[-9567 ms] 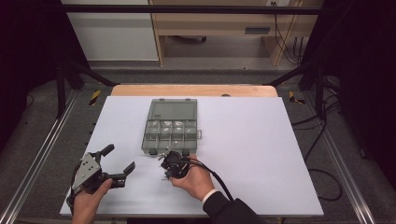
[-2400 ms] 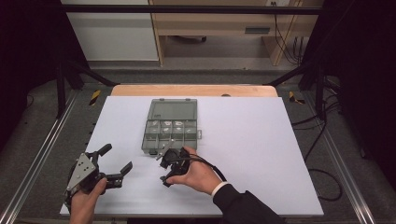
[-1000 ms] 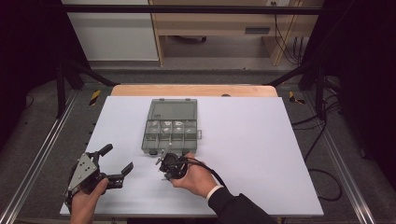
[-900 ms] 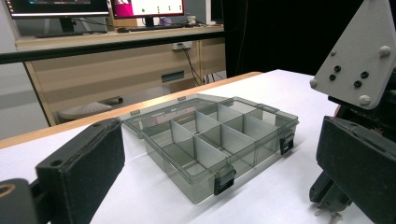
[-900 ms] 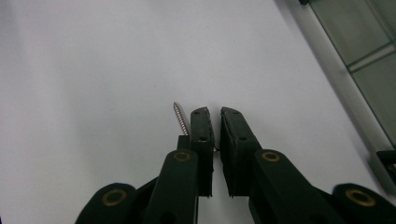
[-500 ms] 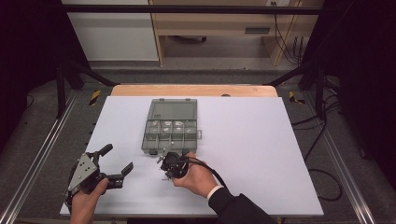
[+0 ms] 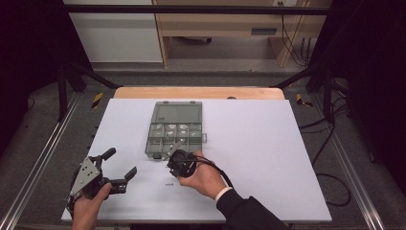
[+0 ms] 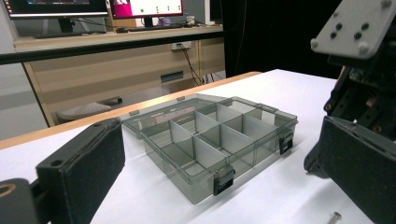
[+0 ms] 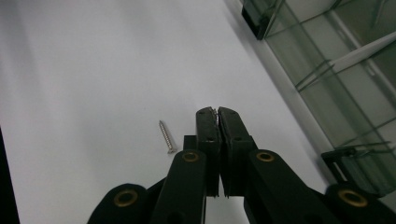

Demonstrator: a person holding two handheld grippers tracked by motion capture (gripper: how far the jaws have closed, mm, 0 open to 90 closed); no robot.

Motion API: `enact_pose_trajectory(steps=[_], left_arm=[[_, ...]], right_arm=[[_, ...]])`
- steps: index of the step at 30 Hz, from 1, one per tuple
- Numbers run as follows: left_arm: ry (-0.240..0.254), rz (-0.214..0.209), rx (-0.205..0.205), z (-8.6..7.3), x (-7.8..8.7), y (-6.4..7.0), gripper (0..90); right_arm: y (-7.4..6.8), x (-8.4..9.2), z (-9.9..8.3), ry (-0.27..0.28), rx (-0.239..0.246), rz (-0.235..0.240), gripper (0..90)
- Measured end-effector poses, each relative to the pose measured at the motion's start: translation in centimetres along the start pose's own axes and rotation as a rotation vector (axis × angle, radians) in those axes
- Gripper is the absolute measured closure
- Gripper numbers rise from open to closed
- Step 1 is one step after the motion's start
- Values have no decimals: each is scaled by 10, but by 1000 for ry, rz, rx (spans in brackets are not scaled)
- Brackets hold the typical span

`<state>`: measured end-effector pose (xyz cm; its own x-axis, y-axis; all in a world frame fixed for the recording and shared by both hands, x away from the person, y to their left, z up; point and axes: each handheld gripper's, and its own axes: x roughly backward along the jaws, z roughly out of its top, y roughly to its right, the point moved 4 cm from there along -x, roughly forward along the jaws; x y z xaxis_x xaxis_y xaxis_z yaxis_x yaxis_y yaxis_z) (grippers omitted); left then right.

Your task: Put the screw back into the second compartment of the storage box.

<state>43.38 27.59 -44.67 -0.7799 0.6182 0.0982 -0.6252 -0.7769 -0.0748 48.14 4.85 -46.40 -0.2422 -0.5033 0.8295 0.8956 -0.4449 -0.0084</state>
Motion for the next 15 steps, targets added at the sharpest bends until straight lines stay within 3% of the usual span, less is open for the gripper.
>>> enact_pose_trajectory(steps=[15], left_arm=[[17, -14, -8, 1, 0, 1, 10]], right_arm=[[10, 15, 17, 65, -4, -32, 881]])
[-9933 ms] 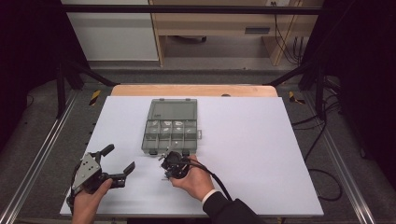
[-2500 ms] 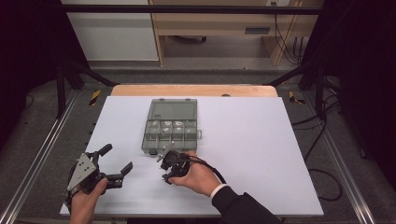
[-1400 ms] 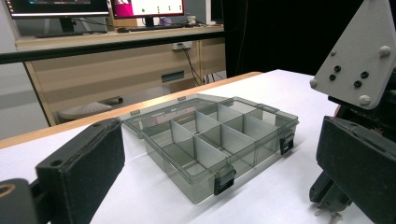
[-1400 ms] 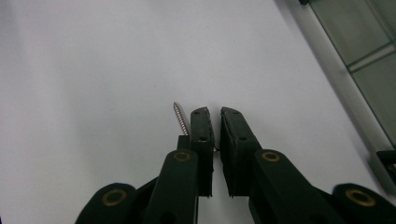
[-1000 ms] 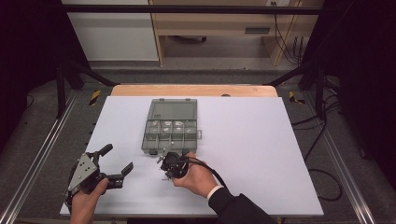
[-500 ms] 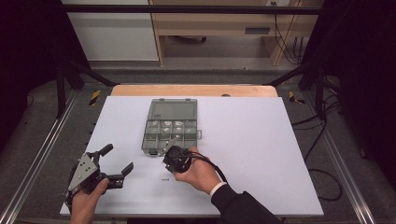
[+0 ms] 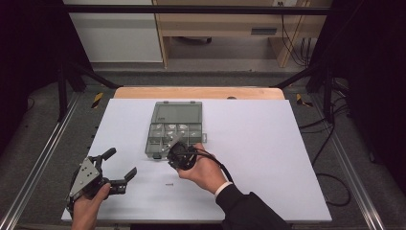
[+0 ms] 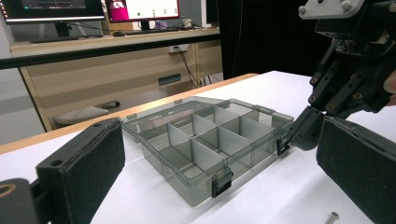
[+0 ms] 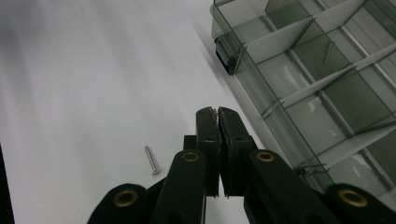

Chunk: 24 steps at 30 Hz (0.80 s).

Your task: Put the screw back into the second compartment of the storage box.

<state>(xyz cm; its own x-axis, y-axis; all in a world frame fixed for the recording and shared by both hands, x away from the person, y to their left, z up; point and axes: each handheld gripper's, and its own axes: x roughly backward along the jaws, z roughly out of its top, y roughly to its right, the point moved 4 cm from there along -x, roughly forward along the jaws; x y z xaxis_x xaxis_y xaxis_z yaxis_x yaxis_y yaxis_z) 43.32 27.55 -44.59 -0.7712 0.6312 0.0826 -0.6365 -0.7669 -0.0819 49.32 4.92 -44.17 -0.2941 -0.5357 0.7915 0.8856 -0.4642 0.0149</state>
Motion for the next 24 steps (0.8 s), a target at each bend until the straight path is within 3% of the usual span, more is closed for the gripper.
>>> enact_pose_trajectory(steps=[13, 24], left_arm=[[5, -7, 6, 0, 0, 0, 10], [17, -19, 12, 1, 0, 1, 9]], right_arm=[[11, 8, 23, 64, -3, -44, 881], [36, 5, 38, 176, -68, -120, 882]])
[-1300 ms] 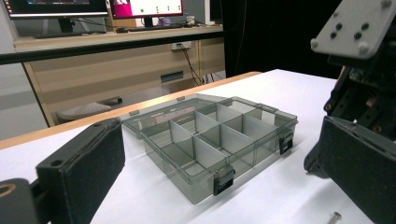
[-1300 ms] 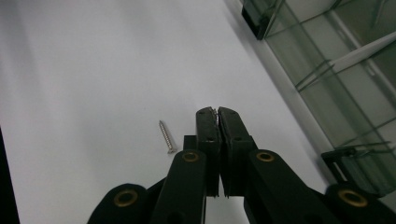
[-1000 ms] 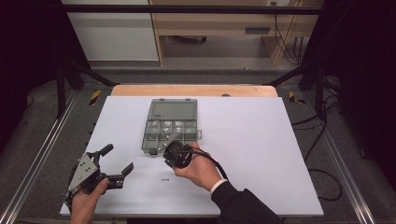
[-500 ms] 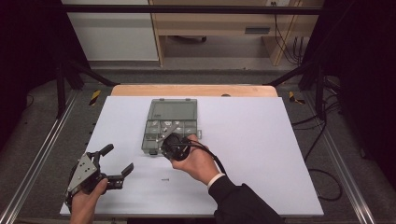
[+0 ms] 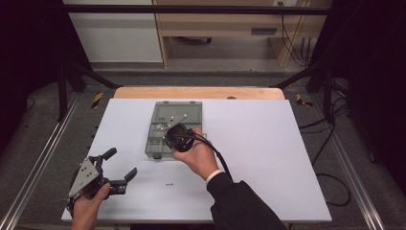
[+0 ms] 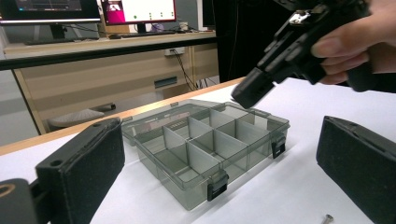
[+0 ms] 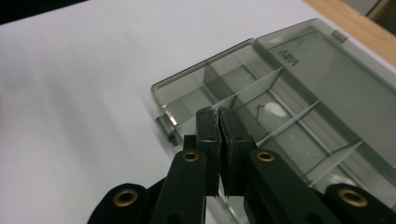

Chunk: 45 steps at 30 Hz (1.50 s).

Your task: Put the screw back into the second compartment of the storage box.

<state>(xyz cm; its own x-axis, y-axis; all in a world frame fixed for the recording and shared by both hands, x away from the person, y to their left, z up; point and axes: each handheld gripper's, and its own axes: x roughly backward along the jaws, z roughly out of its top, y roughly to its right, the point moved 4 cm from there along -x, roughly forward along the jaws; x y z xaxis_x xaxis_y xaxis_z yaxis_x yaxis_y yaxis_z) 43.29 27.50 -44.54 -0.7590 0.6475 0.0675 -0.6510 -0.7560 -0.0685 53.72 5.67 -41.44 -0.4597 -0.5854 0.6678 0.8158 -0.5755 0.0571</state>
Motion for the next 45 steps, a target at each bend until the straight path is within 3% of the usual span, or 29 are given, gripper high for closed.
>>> enact_pose_trajectory(steps=[9, 23, 30, 36, 45], left_arm=[[28, -21, 29, 0, 0, -2, 7], [11, -36, 12, -1, -4, 2, 7], [10, -35, 9, -1, -3, 2, 7], [13, -33, 11, -1, -2, 1, 7], [10, -29, 13, -1, -2, 1, 7]], right_arm=[[19, -6, 3, 74, -53, -67, 881], [40, -27, 2, 90, -109, -119, 881], [42, -43, 7, 94, -131, -122, 880], [43, -50, 7, 104, -120, -128, 742], [43, -32, 10, 108, -112, -147, 486]])
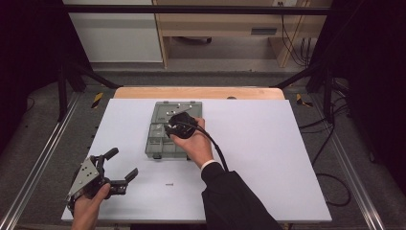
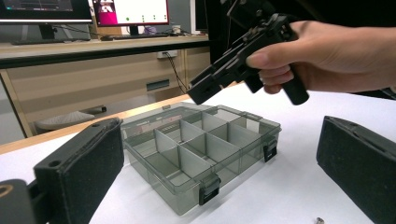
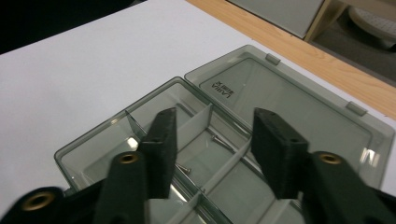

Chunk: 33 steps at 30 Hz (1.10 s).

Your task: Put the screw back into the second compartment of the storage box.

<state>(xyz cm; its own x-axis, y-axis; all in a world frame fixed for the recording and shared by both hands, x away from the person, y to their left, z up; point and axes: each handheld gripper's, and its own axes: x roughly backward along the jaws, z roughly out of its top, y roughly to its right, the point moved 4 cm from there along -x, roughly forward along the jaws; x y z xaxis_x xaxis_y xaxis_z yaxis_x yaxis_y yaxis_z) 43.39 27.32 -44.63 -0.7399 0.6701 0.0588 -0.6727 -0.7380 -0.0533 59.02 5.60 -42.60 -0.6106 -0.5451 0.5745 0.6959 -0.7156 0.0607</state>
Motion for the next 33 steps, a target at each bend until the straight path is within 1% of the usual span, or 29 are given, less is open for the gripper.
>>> enact_pose_trajectory(steps=[3, 6, 9, 10, 12, 15, 16, 18, 21, 23, 24, 27, 28, 33], left_arm=[[1, 3, 2, 0, 1, 0, 7], [0, 5, 1, 0, 1, -1, 7], [-3, 6, 0, 0, 2, -1, 7], [-4, 6, -1, 0, 2, -1, 7], [-5, 7, -2, 0, 2, -1, 7], [-6, 10, -2, 0, 2, -2, 7], [-5, 11, -2, 0, 2, -2, 7], [-5, 12, -2, 0, 2, -2, 7], [-4, 12, -2, 0, 2, -2, 7], [-5, 13, -1, 0, 2, -2, 7], [-5, 13, -2, 0, 2, -2, 6], [-6, 13, 0, 0, 2, -2, 7], [-6, 13, 0, 0, 2, -2, 7], [-5, 14, 0, 0, 2, -2, 7]], right_arm=[[-1, 6, 0, -6, 28, -6, 412], [-3, 13, 0, -18, 48, -13, 308], [-6, 19, -1, -31, 52, 2, 249], [-7, 22, -2, -35, 59, 1, 231], [-10, 27, -3, -57, 69, 21, 181], [-14, 33, -4, -66, 91, 31, 137], [-16, 36, -5, -73, 95, 43, 121], [-19, 42, -6, -77, 110, 58, 116], [-23, 48, -9, -82, 124, 67, 108], [-25, 53, -12, -92, 144, 78, 103], [-27, 54, -14, -99, 143, 84, 98], [-31, 57, -19, -117, 158, 113, 85], [-33, 57, -23, -137, 170, 122, 80], [-40, 60, -33, -168, 182, 142, 85]])
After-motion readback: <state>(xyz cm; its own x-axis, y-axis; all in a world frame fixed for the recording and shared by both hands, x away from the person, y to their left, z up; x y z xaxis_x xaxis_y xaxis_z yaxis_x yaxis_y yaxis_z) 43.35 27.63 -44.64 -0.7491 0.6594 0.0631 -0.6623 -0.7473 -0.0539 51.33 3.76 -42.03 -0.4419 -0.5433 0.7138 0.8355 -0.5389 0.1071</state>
